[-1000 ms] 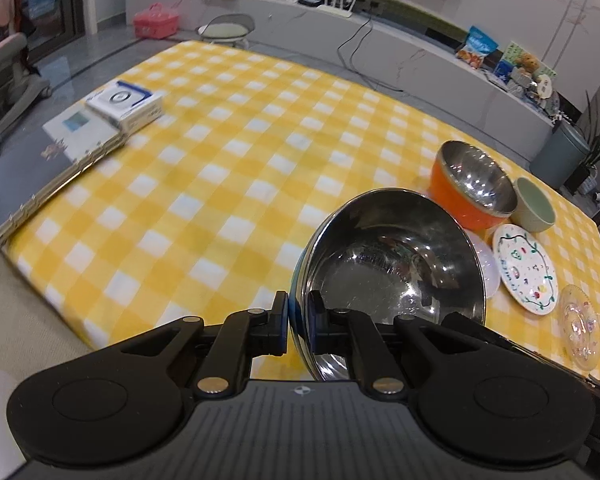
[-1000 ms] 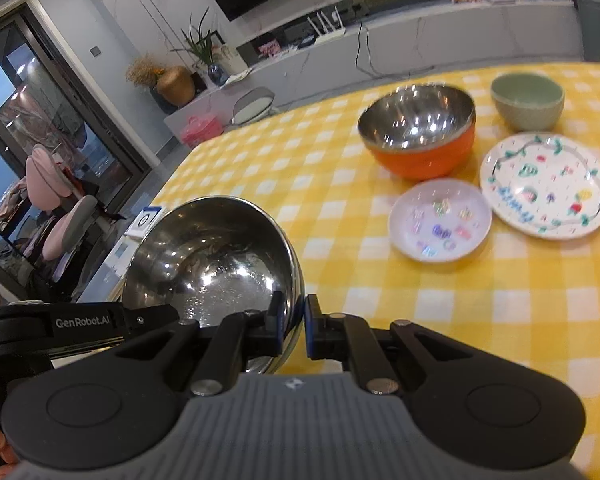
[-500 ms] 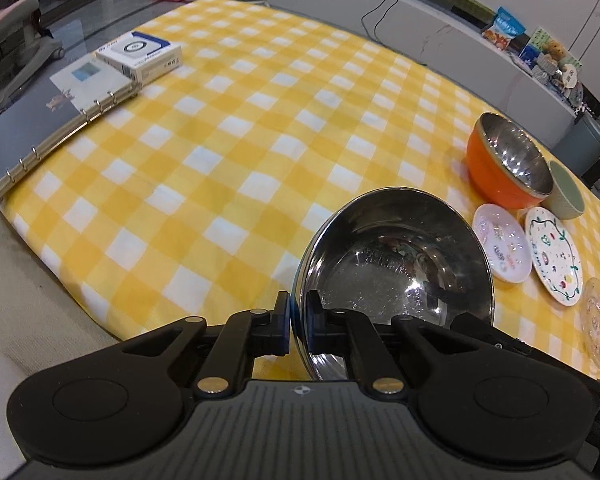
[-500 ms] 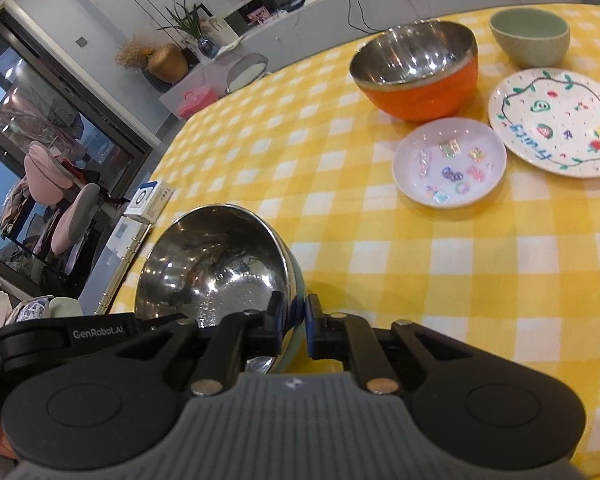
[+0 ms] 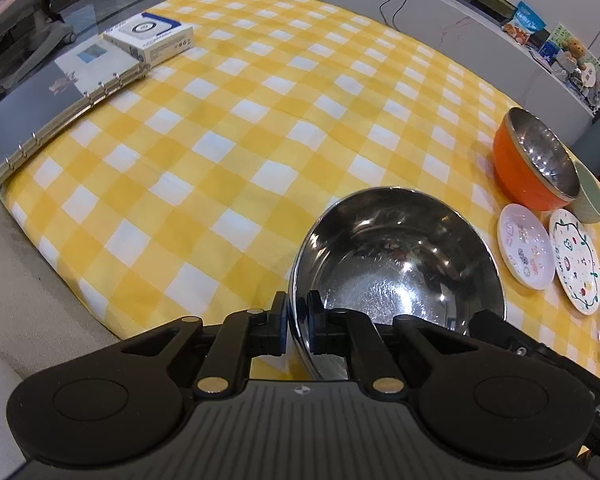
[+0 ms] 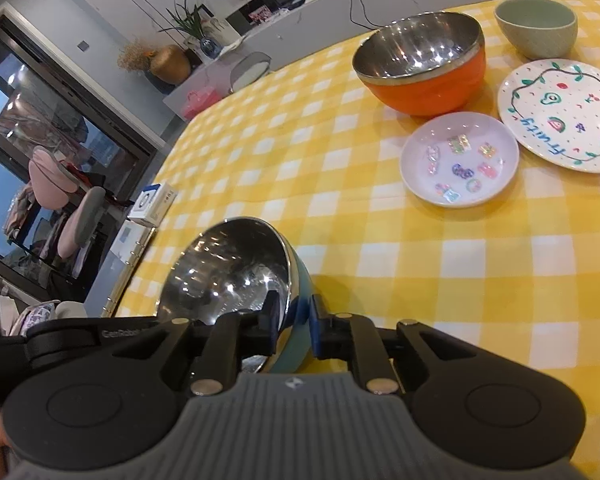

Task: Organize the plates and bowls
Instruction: 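Lift the blue steel bowl with both grippers toward the orange bowl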

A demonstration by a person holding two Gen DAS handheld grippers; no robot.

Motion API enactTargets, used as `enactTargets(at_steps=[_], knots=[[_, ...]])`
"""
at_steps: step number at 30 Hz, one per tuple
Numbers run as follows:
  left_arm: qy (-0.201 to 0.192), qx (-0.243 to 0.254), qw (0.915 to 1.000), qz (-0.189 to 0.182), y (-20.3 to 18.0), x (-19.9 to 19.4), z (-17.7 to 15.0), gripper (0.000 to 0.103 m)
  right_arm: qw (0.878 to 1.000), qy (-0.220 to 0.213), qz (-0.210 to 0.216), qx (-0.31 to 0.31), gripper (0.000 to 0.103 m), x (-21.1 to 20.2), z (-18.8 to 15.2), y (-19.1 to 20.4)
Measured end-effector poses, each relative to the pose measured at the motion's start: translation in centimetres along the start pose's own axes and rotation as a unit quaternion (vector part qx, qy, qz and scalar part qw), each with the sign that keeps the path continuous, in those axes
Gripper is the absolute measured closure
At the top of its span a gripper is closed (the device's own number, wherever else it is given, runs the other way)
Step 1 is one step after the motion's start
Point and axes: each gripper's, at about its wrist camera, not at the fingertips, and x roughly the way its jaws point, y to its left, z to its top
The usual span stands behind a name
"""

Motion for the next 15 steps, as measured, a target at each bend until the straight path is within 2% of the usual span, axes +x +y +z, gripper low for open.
enactTargets(at_steps=[3,5,7,8,15], knots=[[0.0,-0.001,1.0,-0.001,-0.1,0.1,0.0,0.092,1.0,-0.007,-0.009,-0.02,0.086,0.0,0.0,0.5],[-0.004,-0.001,1.0,-0.003,-0.1,-0.1,0.0,0.083,0.999,-0.012,-0.012,-0.03,0.086,-0.1,0.0,0.8],[-0.01,-0.002,0.9999,-0.004,-0.2,-0.4,0.1,0.076,0.999,-0.02,-0.014,-0.038,0.073,-0.3,0.1,1.0],[-0.014,-0.002,0.9999,-0.003,-0.2,-0.6,0.1,0.074,0.999,-0.025,-0.015,-0.041,0.069,-0.4,0.1,1.0],[-0.056,0.022,0.9982,0.001,-1.4,-2.9,0.4,0.064,0.996,-0.054,-0.034,-0.06,0.057,-1.8,0.7,1.6]])
